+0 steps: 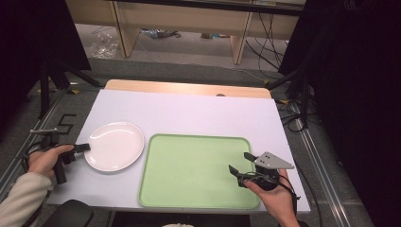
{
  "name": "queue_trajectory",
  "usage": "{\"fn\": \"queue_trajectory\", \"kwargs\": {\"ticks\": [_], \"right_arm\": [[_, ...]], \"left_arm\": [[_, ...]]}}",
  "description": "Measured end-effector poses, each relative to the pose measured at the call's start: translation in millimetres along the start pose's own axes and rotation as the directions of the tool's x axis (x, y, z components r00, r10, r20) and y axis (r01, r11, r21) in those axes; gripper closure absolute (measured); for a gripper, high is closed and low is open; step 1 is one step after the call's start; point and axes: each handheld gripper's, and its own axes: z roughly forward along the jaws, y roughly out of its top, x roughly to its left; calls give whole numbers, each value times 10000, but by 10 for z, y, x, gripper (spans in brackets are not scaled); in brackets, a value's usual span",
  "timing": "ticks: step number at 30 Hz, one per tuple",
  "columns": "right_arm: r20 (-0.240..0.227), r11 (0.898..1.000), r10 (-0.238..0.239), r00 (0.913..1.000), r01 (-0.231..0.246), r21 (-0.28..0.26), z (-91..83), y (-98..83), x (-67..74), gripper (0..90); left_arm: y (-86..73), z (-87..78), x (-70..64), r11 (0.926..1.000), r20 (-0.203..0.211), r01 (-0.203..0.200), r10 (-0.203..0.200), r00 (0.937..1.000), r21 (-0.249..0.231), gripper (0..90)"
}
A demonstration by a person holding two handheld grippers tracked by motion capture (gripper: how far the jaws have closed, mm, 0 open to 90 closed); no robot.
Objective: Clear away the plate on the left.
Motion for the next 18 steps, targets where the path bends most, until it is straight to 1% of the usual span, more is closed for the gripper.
{"fn": "queue_trajectory", "kwargs": {"ticks": [1,2,4,6,8,9,10,12,18], "right_arm": [[-70,9999,123,9999,-122,82,-4,0,7,263],[-66,9999,114,9999,-114,75,-4,1,6,263],[-66,9999,123,9999,-122,85,-3,0,6,263],[-67,9999,114,9999,-113,77,-5,0,7,263],[-28,10000,-5,10000,5,4,-6,2,-2,263],[-31,10000,33,10000,-33,19,-9,3,-2,263],[-23,10000,0,10000,0,22,-7,2,-5,264],[-23,10000,-17,10000,17,22,-6,2,-5,264],[-23,10000,-12,10000,12,7,-6,2,-6,264]], "left_arm": [[-1,-7,-1,9998,228,32,-28,9997,-181,824],[7,-28,-19,9999,173,-24,27,9998,-155,829],[16,-57,-59,9995,253,-79,88,9996,-318,838],[25,-85,-92,9986,491,-52,78,9988,-531,850],[33,-109,-121,9971,800,16,45,9968,-756,863],[37,-116,-135,9967,856,-47,116,9963,-812,869],[42,-128,-149,9970,774,-157,216,9968,-759,870],[40,-126,-155,9963,837,-177,248,9962,-846,871],[31,-123,-132,9962,931,-49,131,9956,-873,872]]}}
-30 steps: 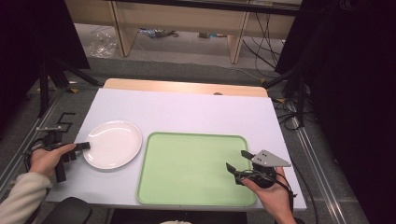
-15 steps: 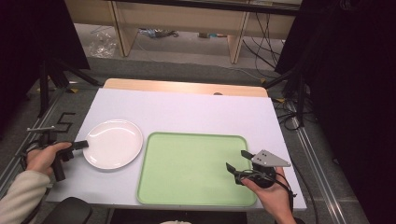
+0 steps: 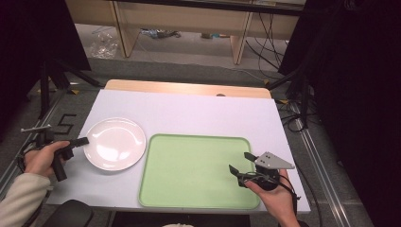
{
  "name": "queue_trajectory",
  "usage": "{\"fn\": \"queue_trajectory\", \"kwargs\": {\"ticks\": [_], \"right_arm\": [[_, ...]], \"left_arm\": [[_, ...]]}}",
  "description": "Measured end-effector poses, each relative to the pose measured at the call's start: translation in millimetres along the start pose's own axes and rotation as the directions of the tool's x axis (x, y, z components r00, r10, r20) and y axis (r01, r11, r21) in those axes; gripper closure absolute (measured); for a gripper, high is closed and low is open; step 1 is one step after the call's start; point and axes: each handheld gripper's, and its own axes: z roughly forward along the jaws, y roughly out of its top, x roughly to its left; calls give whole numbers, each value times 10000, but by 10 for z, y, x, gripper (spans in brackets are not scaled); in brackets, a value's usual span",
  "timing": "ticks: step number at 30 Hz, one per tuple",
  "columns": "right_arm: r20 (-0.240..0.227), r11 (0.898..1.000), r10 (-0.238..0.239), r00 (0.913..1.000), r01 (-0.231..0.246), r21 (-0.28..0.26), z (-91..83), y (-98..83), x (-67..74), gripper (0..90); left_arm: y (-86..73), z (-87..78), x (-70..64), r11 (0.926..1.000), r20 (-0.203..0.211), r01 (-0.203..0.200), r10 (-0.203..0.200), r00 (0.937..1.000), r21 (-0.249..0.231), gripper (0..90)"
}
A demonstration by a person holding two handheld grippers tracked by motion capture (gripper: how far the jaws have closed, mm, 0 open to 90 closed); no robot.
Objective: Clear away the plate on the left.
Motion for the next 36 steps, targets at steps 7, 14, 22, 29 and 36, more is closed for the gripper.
{"fn": "queue_trajectory", "kwargs": {"ticks": [7,14,22,29,36], "right_arm": [[24,10000,89,10000,-89,-5,-6,0,5,264],[26,10000,83,10000,-83,-11,-5,0,2,265],[38,10000,30,10000,-30,-33,0,-2,0,266],[39,10000,42,10000,-42,-31,1,-1,1,266],[3,10000,20,10000,-20,-1,2,0,-2,267]], "left_arm": [[-1,-5,5,9997,241,214,-211,9995,-87,873],[-5,-6,18,9993,307,364,-361,9989,-94,874],[-6,-16,37,9981,292,601,-597,9978,-128,874],[-5,-41,74,9963,325,814,-805,9962,-289,873],[2,-57,73,9951,482,902,-882,9949,-402,872]]}}
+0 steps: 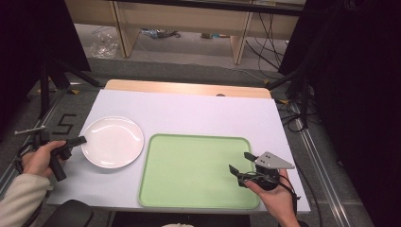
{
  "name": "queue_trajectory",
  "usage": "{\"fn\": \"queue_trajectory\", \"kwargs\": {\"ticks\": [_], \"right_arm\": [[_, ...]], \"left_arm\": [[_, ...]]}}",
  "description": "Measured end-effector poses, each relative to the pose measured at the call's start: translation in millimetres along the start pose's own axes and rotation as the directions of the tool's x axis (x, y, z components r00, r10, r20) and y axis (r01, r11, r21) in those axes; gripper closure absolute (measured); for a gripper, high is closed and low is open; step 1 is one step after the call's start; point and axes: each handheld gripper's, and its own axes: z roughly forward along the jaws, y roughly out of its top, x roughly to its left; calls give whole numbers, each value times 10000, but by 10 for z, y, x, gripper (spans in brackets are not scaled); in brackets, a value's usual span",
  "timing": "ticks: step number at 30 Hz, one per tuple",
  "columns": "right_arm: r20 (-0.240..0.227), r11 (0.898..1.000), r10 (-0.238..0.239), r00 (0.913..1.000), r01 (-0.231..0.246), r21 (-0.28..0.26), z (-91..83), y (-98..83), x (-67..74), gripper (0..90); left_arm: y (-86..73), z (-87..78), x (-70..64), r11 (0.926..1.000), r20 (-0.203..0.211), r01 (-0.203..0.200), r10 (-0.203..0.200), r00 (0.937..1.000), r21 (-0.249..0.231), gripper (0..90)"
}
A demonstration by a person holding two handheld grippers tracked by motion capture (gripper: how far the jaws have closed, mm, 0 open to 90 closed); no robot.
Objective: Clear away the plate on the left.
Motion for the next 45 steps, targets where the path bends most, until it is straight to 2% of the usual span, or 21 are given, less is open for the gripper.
{"fn": "queue_trajectory", "kwargs": {"ticks": [6,9,11,12,16,18,19,20,21,25,26,30,31,33,45], "right_arm": [[9,10000,7,10000,-7,10,3,-1,1,267],[-5,10000,15,10000,-15,9,1,-1,1,267],[-11,9996,125,9999,-125,240,-14,3,7,267],[-73,9998,177,9998,-177,12,7,-5,10,267],[-6,10000,9,10000,-9,6,2,-1,1,267],[5,10000,5,10000,-5,0,0,-1,0,267],[29,10000,0,10000,0,7,0,-1,-1,266],[1,9998,127,9999,-127,182,-10,1,8,266],[-30,9999,95,10000,-95,62,-1,-1,6,267],[3,10000,4,10000,-4,12,0,0,1,267],[6,10000,10,10000,-10,-1,0,-1,0,267],[5,10000,10,10000,-10,1,0,-1,0,266],[-57,9999,140,9999,-139,102,-4,-1,8,266],[7,10000,7,10000,-7,3,-1,-1,0,267],[6,10000,7,10000,-7,15,0,-1,1,267]], "left_arm": [[-3,7,-29,10000,253,62,-63,9997,19,872],[-4,6,-37,9999,252,132,-131,9996,-45,871],[-1,1,-37,9999,289,116,-115,9995,-38,871],[-2,0,-38,9999,313,117,-115,9994,-59,871],[-2,0,-49,9998,375,155,-151,9992,-98,871],[-7,11,-54,9994,734,204,-184,9971,-270,871],[-2,2,-70,9997,452,170,-163,9988,-149,871],[-3,2,-77,9996,500,227,-219,9985,-151,871],[-8,10,-65,9993,903,261,-236,9956,-271,871],[-8,10,-79,9994,839,280,-261,9961,-217,871],[-4,5,-94,9997,661,242,-236,9975,-86,871],[-6,9,-106,9996,756,281,-274,9968,-77,871],[-7,10,-112,9995,749,292,-284,9968,-90,871],[-8,12,-119,9995,833,314,-307,9961,-71,871],[-14,34,-184,9991,1106,412,-403,9930,-66,871]]}}
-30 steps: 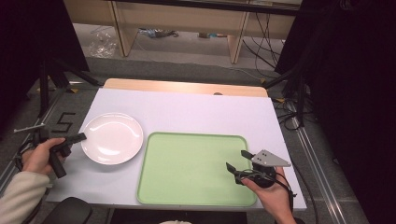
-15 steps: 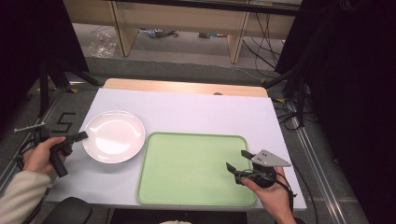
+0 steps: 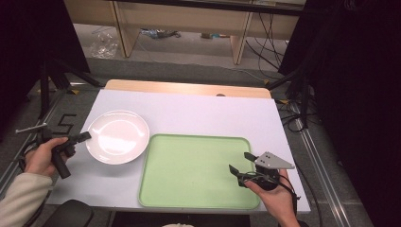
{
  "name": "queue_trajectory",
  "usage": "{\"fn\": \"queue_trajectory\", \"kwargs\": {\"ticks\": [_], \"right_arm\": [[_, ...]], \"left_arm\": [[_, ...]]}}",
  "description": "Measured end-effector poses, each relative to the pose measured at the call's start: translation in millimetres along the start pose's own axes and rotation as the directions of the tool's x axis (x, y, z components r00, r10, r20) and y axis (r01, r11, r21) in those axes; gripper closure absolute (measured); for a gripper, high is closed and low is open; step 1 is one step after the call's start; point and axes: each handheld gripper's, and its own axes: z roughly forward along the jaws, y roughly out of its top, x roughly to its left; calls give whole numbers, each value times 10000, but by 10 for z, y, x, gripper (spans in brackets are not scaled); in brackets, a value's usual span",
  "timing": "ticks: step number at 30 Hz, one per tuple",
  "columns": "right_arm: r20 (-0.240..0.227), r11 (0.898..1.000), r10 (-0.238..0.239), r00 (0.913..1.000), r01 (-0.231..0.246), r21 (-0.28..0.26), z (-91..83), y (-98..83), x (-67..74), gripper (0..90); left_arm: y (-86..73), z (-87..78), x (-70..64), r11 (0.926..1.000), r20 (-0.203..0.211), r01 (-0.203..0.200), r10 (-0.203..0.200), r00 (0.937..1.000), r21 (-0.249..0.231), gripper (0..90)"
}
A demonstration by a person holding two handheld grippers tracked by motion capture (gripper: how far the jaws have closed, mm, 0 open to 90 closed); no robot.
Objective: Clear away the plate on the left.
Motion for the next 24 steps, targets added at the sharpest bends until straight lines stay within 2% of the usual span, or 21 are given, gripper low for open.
{"fn": "queue_trajectory", "kwargs": {"ticks": [9,24], "right_arm": [[21,10000,-6,10000,6,-8,-2,1,0,267],[21,10000,-20,10000,20,-11,0,2,0,267]], "left_arm": [[-8,31,-36,10000,129,-61,60,9999,72,870],[-26,92,-87,9997,254,64,-70,9997,239,871]]}}
